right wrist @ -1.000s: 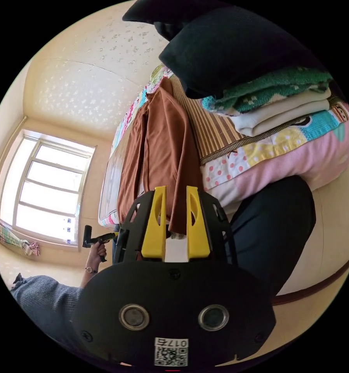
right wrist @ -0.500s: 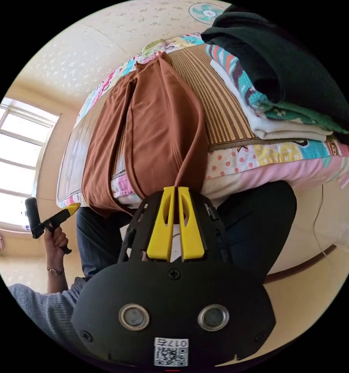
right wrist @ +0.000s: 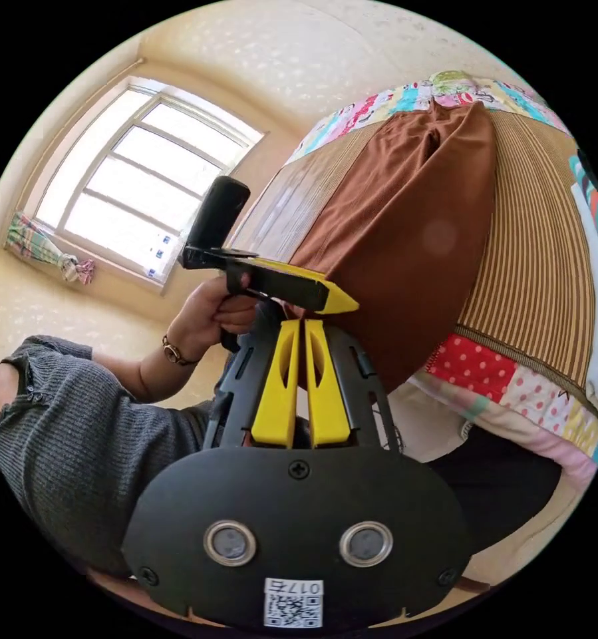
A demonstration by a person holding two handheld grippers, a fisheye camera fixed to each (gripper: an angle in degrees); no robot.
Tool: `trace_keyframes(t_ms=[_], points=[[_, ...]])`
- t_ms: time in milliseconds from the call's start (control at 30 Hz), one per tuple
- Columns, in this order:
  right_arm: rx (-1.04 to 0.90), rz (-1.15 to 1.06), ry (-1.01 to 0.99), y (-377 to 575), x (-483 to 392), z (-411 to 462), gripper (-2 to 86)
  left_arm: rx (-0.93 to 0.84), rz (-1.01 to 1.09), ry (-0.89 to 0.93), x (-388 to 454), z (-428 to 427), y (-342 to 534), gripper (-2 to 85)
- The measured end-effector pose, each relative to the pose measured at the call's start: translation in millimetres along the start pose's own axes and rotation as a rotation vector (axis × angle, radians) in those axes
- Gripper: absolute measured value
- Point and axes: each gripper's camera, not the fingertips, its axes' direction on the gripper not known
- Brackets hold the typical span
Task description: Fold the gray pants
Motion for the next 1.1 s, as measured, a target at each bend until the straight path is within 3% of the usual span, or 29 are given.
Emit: trace_keyframes(t_ms=[100,167,267,400,633,700,833,1000,1100], points=[[-0.174,0.052,0.059,-21.2,7.0,4.6,2.0,0.007,-0.024,-0.023,-12.3,7.7,18.7,0.5],[-0.162,0.08,0.187,-37.3,8.3,-6.6,2.6,0.036,-0.039,-0.017,-19.6,4.8,33.0,-0.4],[-0.017,0.114,0.397,-83.8,25.4,-34.8,6.6,0.077,-0.024,0.007,-21.2,-2.3,44.9,-0.8],[0.204,0.158,0.453,-193.2,85.3,-60.7,17.0,0.092,-0.018,0.002,-19.6,2.2,54.8,-0.9],[0.153,0.235,0.811,-388.7,191.5,4.7,16.8,0.135,0.06,-0.037,-0.2,-4.4,66.6,-0.9],[0.123,0.364,1.009,-422.0,222.3,23.8,11.1,0.135,0.073,-0.02,-2.2,-10.4,66.4,-0.9],[0.152,0.399,1.018,-442.4,227.2,30.8,2.4,0.144,0.083,0.102,-24.4,-40.6,68.3,-0.9],[0.494,0.137,0.932,-440.8,99.0,43.1,1.0,0.25,0.154,0.298,-46.6,-113.7,100.5,-0.9],[0.553,0.011,0.804,-460.4,41.2,71.8,0.9,0.368,0.129,0.319,-60.8,-168.3,142.3,-0.9]])
